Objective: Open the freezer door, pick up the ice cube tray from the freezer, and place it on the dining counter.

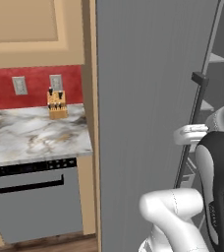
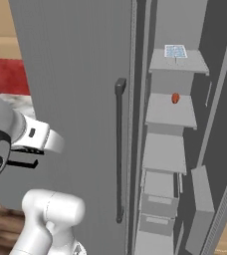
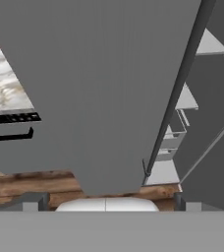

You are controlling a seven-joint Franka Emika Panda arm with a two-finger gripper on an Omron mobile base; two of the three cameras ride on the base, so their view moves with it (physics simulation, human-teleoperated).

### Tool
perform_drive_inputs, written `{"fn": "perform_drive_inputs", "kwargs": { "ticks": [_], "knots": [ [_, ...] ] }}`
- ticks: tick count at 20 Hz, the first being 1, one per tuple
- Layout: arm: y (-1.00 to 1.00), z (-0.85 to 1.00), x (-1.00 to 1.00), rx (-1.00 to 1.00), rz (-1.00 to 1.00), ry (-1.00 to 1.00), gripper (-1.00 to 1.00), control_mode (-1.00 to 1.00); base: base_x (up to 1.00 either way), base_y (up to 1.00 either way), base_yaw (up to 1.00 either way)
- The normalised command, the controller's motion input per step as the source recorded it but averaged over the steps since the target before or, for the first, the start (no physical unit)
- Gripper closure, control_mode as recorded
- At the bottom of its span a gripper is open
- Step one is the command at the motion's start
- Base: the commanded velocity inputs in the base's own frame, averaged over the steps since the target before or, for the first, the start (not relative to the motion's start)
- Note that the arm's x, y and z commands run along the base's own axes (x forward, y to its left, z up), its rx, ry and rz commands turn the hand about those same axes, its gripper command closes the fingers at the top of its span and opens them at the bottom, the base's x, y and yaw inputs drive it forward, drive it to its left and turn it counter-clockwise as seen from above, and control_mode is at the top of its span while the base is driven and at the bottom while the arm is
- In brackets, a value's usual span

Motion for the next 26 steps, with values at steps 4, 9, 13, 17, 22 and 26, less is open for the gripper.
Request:
{"fn": "perform_drive_inputs", "kwargs": {
  "ticks": [4,9,13,17,22,26],
  "knots": [
    [0.00,0.00,0.00,0.00,0.00,0.00,-1.00,1.00,-0.08,-0.38,-0.08],
    [0.00,0.00,0.00,0.00,0.00,0.00,-1.00,1.00,-0.01,-0.33,-0.13],
    [0.00,0.00,0.00,0.00,0.00,0.00,-1.00,1.00,-0.03,-0.41,-0.23],
    [0.00,0.00,0.00,0.00,0.00,0.00,-1.00,1.00,0.00,-0.35,-0.27],
    [0.00,0.00,0.00,0.00,0.00,0.00,-1.00,1.00,0.00,-0.41,-0.25],
    [0.00,0.00,0.00,0.00,0.00,0.00,-1.00,1.00,0.00,-0.39,-0.26]
  ]
}}
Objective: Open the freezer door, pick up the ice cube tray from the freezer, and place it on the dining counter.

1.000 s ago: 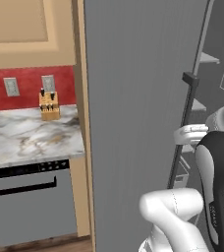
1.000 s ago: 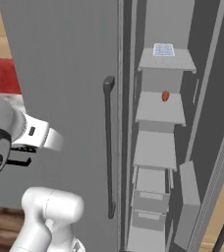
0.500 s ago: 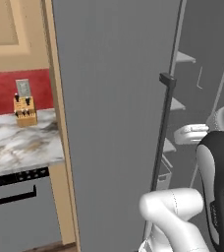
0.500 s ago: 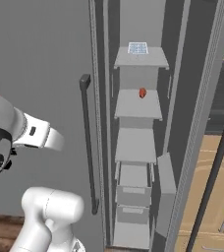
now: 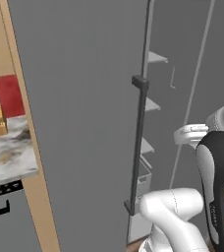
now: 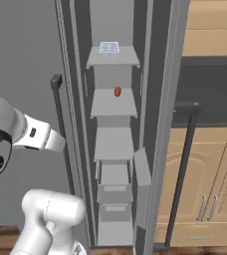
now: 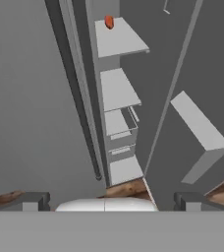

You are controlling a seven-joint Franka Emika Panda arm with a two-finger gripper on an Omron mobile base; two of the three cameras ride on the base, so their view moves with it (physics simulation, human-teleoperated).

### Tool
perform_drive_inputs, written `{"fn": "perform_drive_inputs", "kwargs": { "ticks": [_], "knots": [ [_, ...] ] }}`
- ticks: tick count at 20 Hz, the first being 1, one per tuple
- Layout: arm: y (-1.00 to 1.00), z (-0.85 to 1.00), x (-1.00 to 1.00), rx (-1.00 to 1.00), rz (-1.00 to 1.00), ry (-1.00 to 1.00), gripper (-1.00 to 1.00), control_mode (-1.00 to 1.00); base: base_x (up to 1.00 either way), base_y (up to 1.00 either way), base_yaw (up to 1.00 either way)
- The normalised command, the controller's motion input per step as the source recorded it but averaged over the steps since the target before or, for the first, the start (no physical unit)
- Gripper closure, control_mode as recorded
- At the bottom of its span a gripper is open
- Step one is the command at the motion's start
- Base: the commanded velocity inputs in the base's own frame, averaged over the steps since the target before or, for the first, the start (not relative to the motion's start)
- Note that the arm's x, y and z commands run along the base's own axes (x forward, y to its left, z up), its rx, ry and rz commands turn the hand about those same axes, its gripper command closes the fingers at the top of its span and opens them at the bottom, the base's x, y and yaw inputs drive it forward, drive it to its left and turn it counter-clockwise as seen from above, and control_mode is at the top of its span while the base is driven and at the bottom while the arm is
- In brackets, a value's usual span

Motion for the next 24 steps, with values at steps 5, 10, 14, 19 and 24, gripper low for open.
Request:
{"fn": "perform_drive_inputs", "kwargs": {
  "ticks": [5,10,14,19,24],
  "knots": [
    [0.00,0.00,0.00,0.00,0.00,0.00,-1.00,1.00,0.12,-0.34,-0.18],
    [0.00,0.00,0.00,0.00,0.00,0.00,-1.00,1.00,0.37,-0.24,-0.05],
    [0.00,0.00,0.00,0.00,0.00,0.00,-1.00,1.00,0.44,-0.21,-0.05],
    [0.00,0.00,0.00,0.00,0.00,0.00,-1.00,1.00,0.49,-0.10,-0.05],
    [0.00,0.00,0.00,0.00,0.00,0.00,-1.00,1.00,0.46,-0.07,-0.05]
  ]
}}
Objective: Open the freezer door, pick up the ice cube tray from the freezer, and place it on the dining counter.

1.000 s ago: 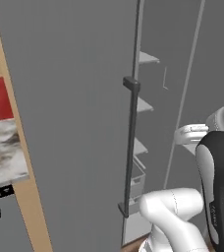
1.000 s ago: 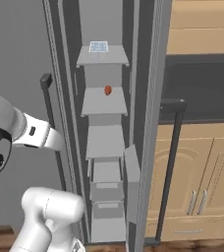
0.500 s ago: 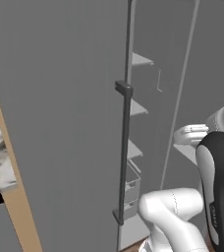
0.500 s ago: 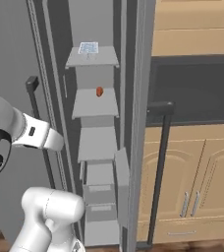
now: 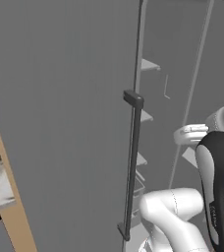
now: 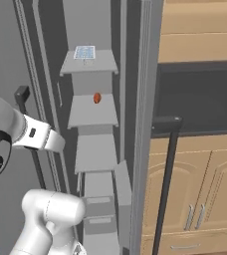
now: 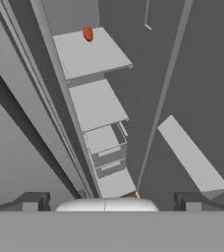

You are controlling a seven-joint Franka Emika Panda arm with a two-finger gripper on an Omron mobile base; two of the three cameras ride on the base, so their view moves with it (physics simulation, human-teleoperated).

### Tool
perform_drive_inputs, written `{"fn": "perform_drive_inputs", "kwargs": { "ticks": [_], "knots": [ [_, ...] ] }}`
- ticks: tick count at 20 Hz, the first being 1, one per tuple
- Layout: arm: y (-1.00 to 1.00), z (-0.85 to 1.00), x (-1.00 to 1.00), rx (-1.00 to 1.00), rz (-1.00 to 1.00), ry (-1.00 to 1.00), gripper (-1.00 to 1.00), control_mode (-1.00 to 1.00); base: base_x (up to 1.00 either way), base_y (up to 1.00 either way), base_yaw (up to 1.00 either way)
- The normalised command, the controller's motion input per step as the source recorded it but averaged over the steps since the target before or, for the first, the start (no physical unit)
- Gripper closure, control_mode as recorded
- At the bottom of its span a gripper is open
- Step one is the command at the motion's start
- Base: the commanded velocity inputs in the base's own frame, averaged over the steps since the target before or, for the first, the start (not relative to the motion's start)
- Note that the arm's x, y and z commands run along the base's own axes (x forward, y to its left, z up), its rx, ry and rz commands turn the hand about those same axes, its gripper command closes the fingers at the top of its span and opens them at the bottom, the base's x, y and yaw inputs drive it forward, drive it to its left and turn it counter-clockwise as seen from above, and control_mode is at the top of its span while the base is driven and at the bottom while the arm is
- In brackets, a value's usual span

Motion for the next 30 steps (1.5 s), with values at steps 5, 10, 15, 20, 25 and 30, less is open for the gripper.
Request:
{"fn": "perform_drive_inputs", "kwargs": {
  "ticks": [5,10,15,20,25,30],
  "knots": [
    [0.00,0.00,0.00,0.00,0.00,0.00,-1.00,1.00,0.44,-0.18,-0.03],
    [0.00,0.00,0.00,0.00,0.00,0.00,-1.00,1.00,0.39,-0.28,0.00],
    [0.00,0.00,0.00,0.00,0.00,0.00,-1.00,1.00,0.38,-0.38,0.00],
    [0.00,0.00,0.00,0.00,0.00,0.00,-1.00,1.00,0.41,-0.47,0.00],
    [0.00,0.00,0.00,0.00,0.00,0.00,-1.00,1.00,0.39,-0.40,0.00],
    [0.00,0.00,0.00,0.00,0.00,0.00,-1.00,1.00,0.20,-0.28,0.00]
  ]
}}
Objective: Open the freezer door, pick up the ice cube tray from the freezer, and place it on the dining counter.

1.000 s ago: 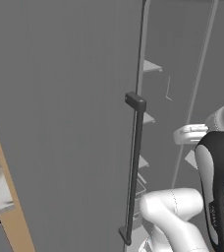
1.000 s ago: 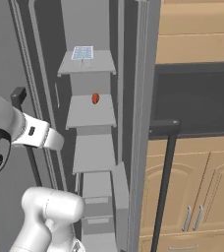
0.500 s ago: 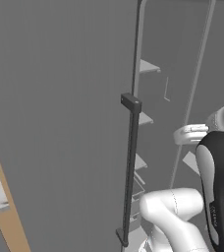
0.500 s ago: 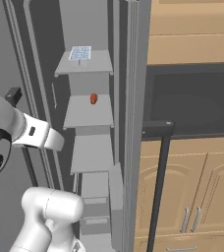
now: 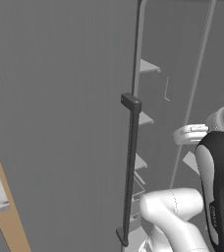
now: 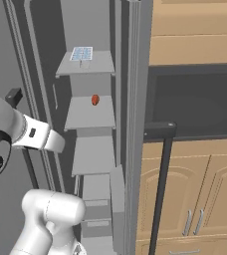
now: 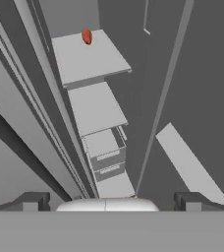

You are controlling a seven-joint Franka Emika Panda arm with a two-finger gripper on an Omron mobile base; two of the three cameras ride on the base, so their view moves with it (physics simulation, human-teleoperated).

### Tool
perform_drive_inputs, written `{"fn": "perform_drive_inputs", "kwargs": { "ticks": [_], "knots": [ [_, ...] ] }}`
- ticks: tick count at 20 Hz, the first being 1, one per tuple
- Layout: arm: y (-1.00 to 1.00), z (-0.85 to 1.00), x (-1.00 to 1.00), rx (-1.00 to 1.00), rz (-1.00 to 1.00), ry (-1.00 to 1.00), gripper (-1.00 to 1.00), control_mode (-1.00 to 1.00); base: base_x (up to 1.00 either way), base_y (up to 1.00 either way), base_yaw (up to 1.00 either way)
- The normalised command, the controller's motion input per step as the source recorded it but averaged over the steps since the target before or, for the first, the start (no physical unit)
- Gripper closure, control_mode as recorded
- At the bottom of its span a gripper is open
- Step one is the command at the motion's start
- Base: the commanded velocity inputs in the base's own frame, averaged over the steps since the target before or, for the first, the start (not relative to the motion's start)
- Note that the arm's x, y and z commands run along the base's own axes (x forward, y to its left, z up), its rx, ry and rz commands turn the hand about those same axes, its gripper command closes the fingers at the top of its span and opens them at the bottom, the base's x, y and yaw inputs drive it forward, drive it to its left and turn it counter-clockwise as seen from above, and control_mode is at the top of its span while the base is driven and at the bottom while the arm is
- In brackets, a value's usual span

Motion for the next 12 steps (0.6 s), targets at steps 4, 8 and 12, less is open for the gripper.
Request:
{"fn": "perform_drive_inputs", "kwargs": {
  "ticks": [4,8,12],
  "knots": [
    [-0.12,0.00,0.00,0.00,0.00,0.00,-1.00,-1.00,0.00,0.00,0.00],
    [-0.17,0.00,0.14,0.01,0.00,0.00,-1.00,-1.00,0.00,0.00,0.00],
    [-0.15,0.06,0.23,0.08,0.00,0.00,-1.00,-1.00,0.00,0.00,0.00]
  ]
}}
